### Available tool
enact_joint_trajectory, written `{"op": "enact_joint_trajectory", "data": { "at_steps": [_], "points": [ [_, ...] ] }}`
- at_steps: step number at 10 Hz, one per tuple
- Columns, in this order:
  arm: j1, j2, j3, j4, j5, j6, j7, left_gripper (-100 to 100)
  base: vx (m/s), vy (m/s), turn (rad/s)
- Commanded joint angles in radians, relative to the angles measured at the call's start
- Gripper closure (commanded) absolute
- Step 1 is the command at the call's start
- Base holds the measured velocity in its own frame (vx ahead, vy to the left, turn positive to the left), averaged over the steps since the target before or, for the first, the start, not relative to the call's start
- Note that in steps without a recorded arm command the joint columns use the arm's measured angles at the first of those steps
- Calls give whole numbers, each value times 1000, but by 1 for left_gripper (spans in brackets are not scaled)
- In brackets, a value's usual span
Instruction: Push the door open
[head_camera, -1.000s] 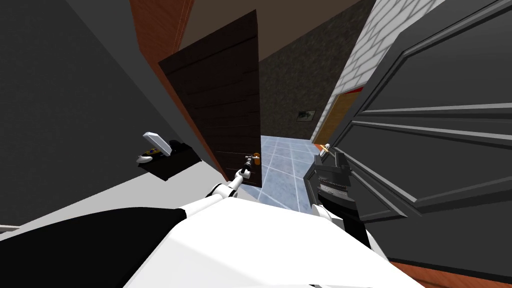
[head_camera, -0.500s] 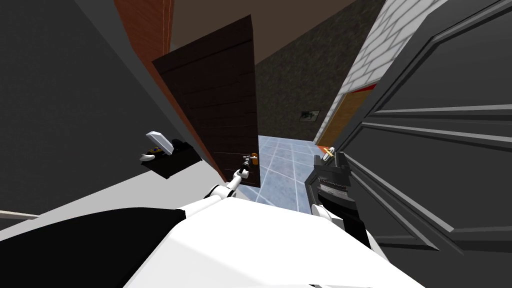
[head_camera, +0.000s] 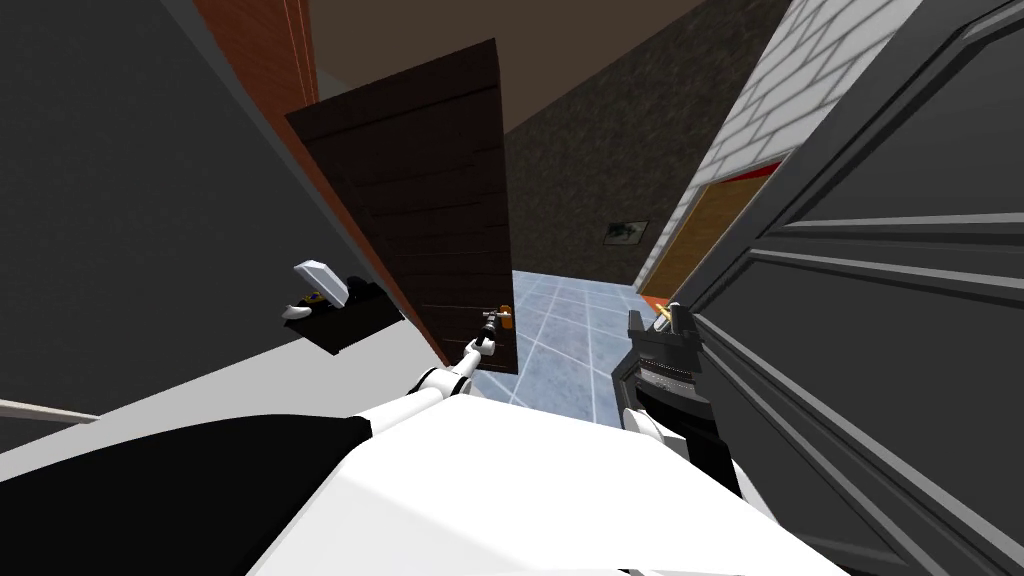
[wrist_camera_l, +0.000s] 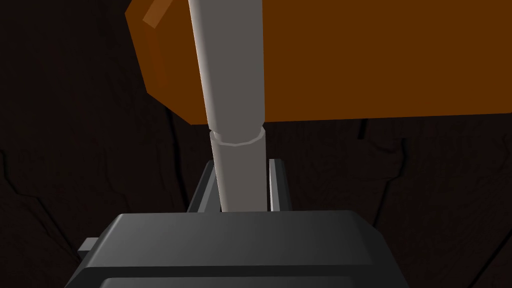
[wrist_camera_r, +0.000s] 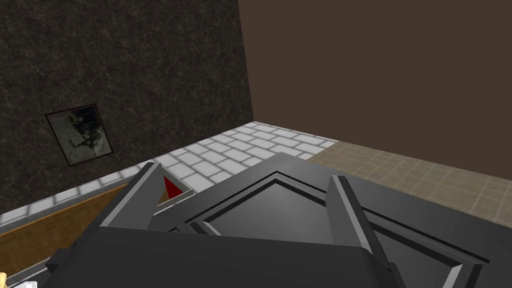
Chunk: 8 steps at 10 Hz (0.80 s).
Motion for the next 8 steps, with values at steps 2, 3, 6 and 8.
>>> {"op": "enact_joint_trajectory", "data": {
  "at_steps": [2, 3, 6, 8],
  "points": [
    [11, 13, 28, -21, 8, 5, -9, 100, 168, -147, 84],
    [12, 16, 36, -20, 11, 5, -12, 100, 153, -134, 68],
    [14, 23, 58, -18, 18, 4, -18, 100, 154, -118, 59],
    [18, 34, 74, -14, 23, 4, -23, 100, 103, -57, 51]
  ]
}}
